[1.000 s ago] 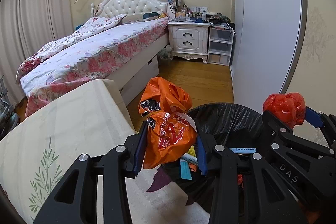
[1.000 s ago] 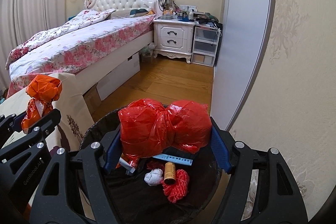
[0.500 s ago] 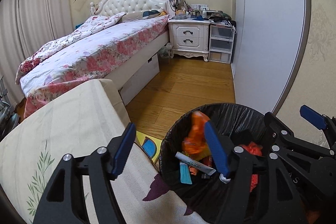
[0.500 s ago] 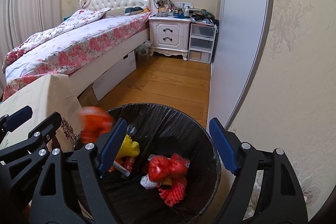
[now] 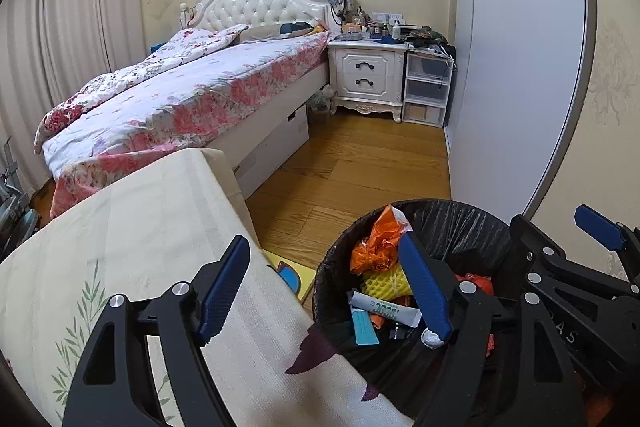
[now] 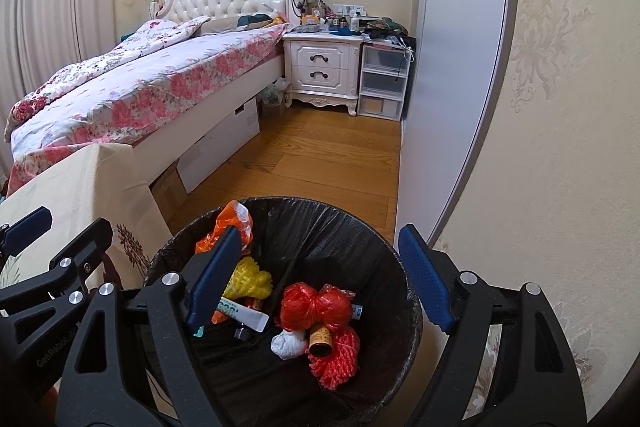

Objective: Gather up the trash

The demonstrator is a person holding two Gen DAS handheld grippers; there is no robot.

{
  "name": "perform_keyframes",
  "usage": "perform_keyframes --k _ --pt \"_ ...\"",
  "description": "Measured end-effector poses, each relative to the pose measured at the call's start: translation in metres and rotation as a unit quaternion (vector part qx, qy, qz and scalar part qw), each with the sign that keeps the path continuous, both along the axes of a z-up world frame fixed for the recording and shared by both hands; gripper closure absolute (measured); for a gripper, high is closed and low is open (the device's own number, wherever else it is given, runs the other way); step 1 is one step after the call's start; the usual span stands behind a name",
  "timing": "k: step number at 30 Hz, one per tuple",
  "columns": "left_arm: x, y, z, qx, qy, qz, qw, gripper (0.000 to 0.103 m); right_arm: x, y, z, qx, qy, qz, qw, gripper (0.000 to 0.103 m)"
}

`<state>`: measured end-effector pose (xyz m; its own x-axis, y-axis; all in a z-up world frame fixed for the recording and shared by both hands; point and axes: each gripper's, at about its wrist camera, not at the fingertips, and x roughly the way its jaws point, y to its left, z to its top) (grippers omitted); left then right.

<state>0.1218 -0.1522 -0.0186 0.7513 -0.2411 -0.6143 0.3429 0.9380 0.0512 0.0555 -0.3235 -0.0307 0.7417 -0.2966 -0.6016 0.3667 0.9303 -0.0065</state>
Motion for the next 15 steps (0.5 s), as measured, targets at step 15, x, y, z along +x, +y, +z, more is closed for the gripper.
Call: perform_keyframes --k 15 --pt "-0.035 0.036 0.015 -0.010 -0.014 0.026 0.9995 0.027 -0.028 0.026 0.009 0.005 -0.001 0.024 1.000 0.024"
